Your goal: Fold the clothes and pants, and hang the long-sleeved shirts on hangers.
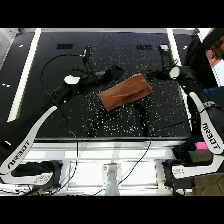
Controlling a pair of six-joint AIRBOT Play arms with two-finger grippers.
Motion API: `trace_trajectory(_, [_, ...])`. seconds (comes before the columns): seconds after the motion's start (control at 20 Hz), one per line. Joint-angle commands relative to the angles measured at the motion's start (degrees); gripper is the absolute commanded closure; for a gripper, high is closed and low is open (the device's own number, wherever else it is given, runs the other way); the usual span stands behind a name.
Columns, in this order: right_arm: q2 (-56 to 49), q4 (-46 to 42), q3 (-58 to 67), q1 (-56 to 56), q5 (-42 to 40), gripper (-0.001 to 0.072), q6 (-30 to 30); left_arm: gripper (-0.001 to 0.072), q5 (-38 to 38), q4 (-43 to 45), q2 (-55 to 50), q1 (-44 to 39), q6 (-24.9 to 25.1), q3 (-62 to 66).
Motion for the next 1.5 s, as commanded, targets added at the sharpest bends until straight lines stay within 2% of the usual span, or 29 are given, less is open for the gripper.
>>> trace_trajectory(0.0, [-2.9, 10.8, 1.6, -7.4, 10.3, 0.0209, 3.3, 0.0003, 0.0, 0.0, 0.0, 0.0, 0.0, 0.0])
trace_trajectory(0.05, [-4.5, 15.1, 3.3, -8.7, 13.6, 0.0157, 1.7, 0.0003, 0.0, 0.0, 0.0, 0.0, 0.0, 0.0])
trace_trajectory(0.15, [-8.4, 23.3, 8.6, -10.0, 21.5, 0.0153, -1.7, 0.0003, 0.0, 0.0, -0.1, 0.0, 0.0, 0.0])
trace_trajectory(0.3, [-14.5, 26.7, 17.7, -8.9, 29.7, 0.0144, -2.3, 0.0003, 0.0, 0.0, -0.1, 0.0, 0.0, 0.0])
trace_trajectory(0.35, [-16.0, 26.7, 20.2, -8.3, 31.3, 0.0099, -2.3, 0.0003, 0.0, 0.0, -0.1, 0.0, 0.0, 0.0])
trace_trajectory(0.45, [-18.4, 24.3, 24.3, -6.6, 32.9, 0.0082, -2.2, 0.0003, 0.0, 0.0, -0.1, 0.0, 0.0, 0.0])
trace_trajectory(0.6, [-20.8, 13.2, 26.6, -3.8, 34.4, 0.0083, -1.9, 0.0003, 0.0, 0.0, -0.1, 0.0, 0.0, 0.0])
trace_trajectory(0.7, [-21.9, 9.1, 26.6, -2.3, 34.3, 0.0083, -1.9, 0.0003, 0.0, 0.4, -0.1, 0.0, 0.0, 0.0])
trace_trajectory(0.85, [-23.1, 6.6, 26.6, -1.2, 32.1, 0.0082, -1.4, 0.0003, -0.1, 7.2, -0.1, 0.0, 0.0, 0.0])
trace_trajectory(1.0, [-23.1, -1.2, 26.6, -1.3, 32.6, 0.0083, 0.5, 0.0003, -0.4, 7.5, 0.0, 0.0, 0.0, 0.0])
trace_trajectory(1.25, [-24.8, 1.6, 26.6, -2.2, 37.6, 0.0083, 1.6, 0.0003, -0.4, 7.5, 0.0, 0.0, 0.0, 0.0])
trace_trajectory(1.4, [-26.9, 6.2, 26.6, -2.3, 40.5, 0.0083, 1.6, 0.0003, -0.4, 7.5, 0.0, 0.0, 0.0, 0.0])
trace_trajectory(1.45, [-27.5, 8.2, 26.6, -2.3, 40.7, 0.0113, 1.6, 0.0003, -0.4, 7.5, 0.0, 0.0, 0.0, 0.0])
